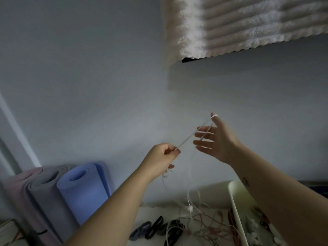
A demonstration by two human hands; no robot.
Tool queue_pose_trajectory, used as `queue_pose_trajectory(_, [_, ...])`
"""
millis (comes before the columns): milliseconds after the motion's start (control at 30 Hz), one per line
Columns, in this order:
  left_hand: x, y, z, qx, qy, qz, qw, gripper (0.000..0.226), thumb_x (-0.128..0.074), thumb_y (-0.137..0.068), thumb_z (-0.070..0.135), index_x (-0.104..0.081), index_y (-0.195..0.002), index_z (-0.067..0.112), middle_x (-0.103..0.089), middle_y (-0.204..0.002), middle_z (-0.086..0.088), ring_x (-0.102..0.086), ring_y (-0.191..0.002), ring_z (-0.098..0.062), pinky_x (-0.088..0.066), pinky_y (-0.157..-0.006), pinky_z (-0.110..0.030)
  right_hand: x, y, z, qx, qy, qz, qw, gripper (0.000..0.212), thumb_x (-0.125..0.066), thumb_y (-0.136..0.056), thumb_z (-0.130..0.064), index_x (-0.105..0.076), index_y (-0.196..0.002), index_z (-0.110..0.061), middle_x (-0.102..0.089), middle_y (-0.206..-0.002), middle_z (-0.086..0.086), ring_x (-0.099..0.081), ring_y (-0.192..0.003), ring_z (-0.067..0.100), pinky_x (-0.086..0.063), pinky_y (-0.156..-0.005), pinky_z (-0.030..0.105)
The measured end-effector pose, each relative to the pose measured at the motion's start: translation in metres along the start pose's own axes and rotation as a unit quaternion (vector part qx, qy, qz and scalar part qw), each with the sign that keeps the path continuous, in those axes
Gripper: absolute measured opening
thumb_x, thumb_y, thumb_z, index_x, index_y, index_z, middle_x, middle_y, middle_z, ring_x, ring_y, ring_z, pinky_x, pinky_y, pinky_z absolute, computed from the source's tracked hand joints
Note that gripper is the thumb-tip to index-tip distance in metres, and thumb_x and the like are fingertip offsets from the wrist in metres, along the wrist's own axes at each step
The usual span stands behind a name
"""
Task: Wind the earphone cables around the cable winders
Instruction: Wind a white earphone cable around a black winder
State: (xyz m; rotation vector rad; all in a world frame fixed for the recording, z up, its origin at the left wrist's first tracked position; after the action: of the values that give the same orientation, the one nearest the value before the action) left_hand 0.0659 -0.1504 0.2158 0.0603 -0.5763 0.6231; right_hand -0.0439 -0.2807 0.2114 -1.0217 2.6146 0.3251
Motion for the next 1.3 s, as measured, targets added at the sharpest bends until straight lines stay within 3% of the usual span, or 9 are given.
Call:
queue_pose_trajectory(167, [0.017,0.001,-0.011,0.028,0.002,0.07,0.997,0.03,-0.043,-0.101,0.028,-0.064,-0.081,0.02,-0.06,-0.072,0.0,-0.063,-0.074,-0.017,-0.055,-0.076,-0.037,0.008,0.004,-0.021,0.152,0.057,0.065,0.985,0.039,-0.052,-0.093,-0.044,-0.063,-0.08,-0.009,-0.055,-0.079,0.006,-0.056,-0.08,0.021,-0.052,-0.073,0.033])
queue_pose_trajectory(333, [0.029,-0.002,-0.025,0.037,0.048,0.102,0.993,0.044,-0.032,-0.104,0.036,-0.061,-0.081,0.014,-0.043,-0.054,0.004,-0.046,-0.052,-0.013,-0.037,-0.047,-0.024,-0.009,0.029,-0.054,0.309,0.222,0.085,0.921,0.039,-0.064,-0.085,-0.042,-0.064,-0.075,-0.004,-0.061,-0.071,0.014,-0.052,-0.065,0.011,-0.042,-0.063,0.023])
queue_pose_trajectory(533, [0.007,-0.002,-0.028,0.057,0.053,0.009,0.997,0.023,-0.049,-0.099,0.038,-0.056,-0.113,0.021,-0.052,-0.08,0.0,-0.059,-0.055,-0.007,-0.057,-0.084,-0.044,-0.055,0.054,-0.067,0.35,0.267,-0.058,0.896,0.029,-0.068,-0.085,-0.031,-0.061,-0.062,-0.015,-0.072,-0.085,0.011,-0.056,-0.1,-0.016,-0.044,-0.08,0.018])
queue_pose_trajectory(700, [-0.023,-0.003,-0.009,0.013,-0.057,-0.068,0.996,0.057,-0.057,-0.092,0.038,-0.036,-0.144,0.027,-0.056,-0.077,0.0,-0.06,-0.059,-0.008,-0.052,-0.086,-0.035,-0.081,0.065,-0.082,0.406,0.276,-0.099,0.866,0.028,-0.07,-0.079,-0.035,-0.066,-0.07,-0.008,-0.072,-0.083,0.0,-0.054,-0.112,-0.01,-0.043,-0.091,0.018])
queue_pose_trajectory(800, [-0.033,-0.004,0.0,-0.014,-0.066,-0.071,0.995,0.024,-0.048,-0.098,0.031,-0.059,-0.117,0.021,-0.048,-0.059,0.005,-0.05,-0.051,-0.007,-0.052,-0.08,-0.035,-0.09,0.075,-0.096,0.458,0.301,-0.076,0.833,0.022,-0.072,-0.082,-0.029,-0.067,-0.074,-0.009,-0.071,-0.087,0.0,-0.059,-0.108,-0.002,-0.048,-0.092,0.025])
queue_pose_trajectory(900, [-0.024,-0.009,0.013,-0.039,-0.048,-0.016,0.998,0.03,-0.037,-0.101,0.023,-0.06,-0.082,0.02,-0.047,-0.064,0.002,-0.046,-0.051,-0.009,-0.044,-0.07,-0.03,-0.081,0.08,-0.105,0.505,0.266,-0.039,0.82,0.009,-0.071,-0.083,-0.023,-0.066,-0.083,-0.016,-0.068,-0.096,-0.001,-0.064,-0.098,0.007,-0.053,-0.088,0.028])
queue_pose_trajectory(1033, [-0.004,-0.014,0.029,-0.059,0.061,0.034,0.996,0.034,-0.035,-0.103,0.02,-0.06,-0.08,0.019,-0.052,-0.072,0.003,-0.046,-0.044,-0.005,-0.049,-0.071,-0.034,-0.044,0.052,-0.074,0.423,0.295,0.026,0.856,0.033,-0.07,-0.082,-0.01,-0.055,-0.108,-0.023,-0.051,-0.118,0.005,-0.063,-0.077,0.004,-0.048,-0.072,0.009])
queue_pose_trajectory(1167, [0.007,-0.012,0.047,-0.095,0.103,0.029,0.99,0.032,-0.035,-0.105,0.021,-0.059,-0.085,0.017,-0.051,-0.077,0.002,-0.038,-0.04,-0.001,-0.05,-0.066,-0.028,-0.02,0.007,0.012,0.152,0.215,-0.039,0.964,0.062,-0.064,-0.081,0.007,-0.04,-0.134,-0.016,-0.046,-0.129,0.01,-0.063,-0.067,0.022,-0.054,-0.068,0.032])
queue_pose_trajectory(1300, [0.01,-0.01,0.057,-0.119,0.084,0.009,0.989,0.032,-0.034,-0.105,0.024,-0.06,-0.086,0.021,-0.053,-0.081,0.003,-0.038,-0.043,0.0,-0.043,-0.061,-0.024,-0.038,0.007,0.051,0.108,0.37,-0.165,0.908,0.031,-0.056,-0.087,0.005,-0.057,-0.112,-0.013,-0.06,-0.106,0.004,-0.063,-0.065,0.013,-0.052,-0.059,0.019])
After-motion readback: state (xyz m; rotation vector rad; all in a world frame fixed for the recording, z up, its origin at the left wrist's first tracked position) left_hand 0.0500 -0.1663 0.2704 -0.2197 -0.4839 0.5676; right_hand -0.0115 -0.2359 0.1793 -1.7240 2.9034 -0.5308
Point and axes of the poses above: each hand's wrist, its own y-axis away from the middle knuckle, its own x-axis out of the back of the hand, z = x × y, the point moved 9 cm from there along -y, towards the middle knuckle
